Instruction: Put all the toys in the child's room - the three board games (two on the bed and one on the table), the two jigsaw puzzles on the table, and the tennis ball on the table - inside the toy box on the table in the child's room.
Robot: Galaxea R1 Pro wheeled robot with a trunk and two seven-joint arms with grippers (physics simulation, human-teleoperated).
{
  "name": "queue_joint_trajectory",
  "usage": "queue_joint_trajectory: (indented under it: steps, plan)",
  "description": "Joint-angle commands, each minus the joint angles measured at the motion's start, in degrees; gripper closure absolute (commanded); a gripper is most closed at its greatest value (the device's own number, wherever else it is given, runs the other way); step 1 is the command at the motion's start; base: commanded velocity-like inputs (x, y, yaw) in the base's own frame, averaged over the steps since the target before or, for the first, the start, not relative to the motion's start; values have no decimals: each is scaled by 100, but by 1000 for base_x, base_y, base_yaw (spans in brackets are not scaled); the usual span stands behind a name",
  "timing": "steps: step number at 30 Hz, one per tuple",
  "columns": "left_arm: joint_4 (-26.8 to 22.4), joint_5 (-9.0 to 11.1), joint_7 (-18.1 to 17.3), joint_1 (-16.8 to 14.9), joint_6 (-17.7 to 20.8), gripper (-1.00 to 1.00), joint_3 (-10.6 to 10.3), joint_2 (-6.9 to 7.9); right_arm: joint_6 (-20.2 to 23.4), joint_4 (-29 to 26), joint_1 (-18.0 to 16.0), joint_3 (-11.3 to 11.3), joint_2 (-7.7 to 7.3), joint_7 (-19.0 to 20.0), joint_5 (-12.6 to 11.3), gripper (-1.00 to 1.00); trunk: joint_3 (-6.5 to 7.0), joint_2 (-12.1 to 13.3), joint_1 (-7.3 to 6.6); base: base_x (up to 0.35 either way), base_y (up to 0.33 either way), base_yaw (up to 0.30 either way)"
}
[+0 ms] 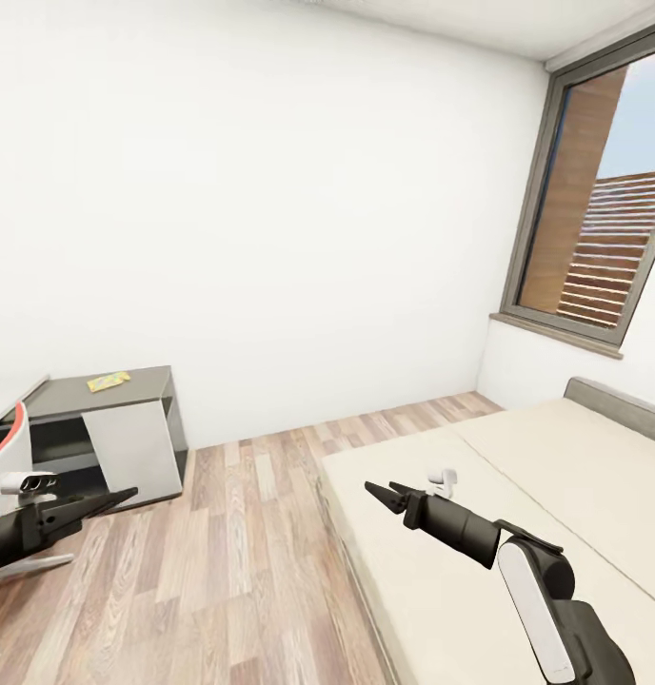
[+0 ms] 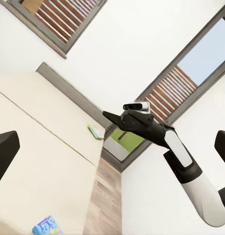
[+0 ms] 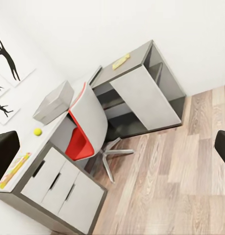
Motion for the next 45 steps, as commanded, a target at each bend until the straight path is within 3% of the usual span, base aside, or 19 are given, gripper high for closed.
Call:
queue_joint_trajectory:
  steps: [1, 17, 40, 45]
  plan:
    - [1, -3, -24, 0, 61, -100, 1, 2, 39, 7, -4, -6, 1, 11, -23, -100, 5, -4, 3, 58, 125, -204]
    - [1, -9, -24, 0, 60, -100, 4, 10, 84, 249, -16, -354, 8, 15, -54, -100, 116, -4, 3, -64, 95, -204]
    - [1, -10, -24, 8, 61, -100, 80, 10, 90, 262, -30, -422, 12, -22, -54, -100, 219, -4, 3, -10, 166, -170]
    - [1, -10, -24, 8, 61, -100, 80, 10, 99, 279, -33, -554, 20, -25, -55, -100, 219, -4, 3, -1, 57, -256]
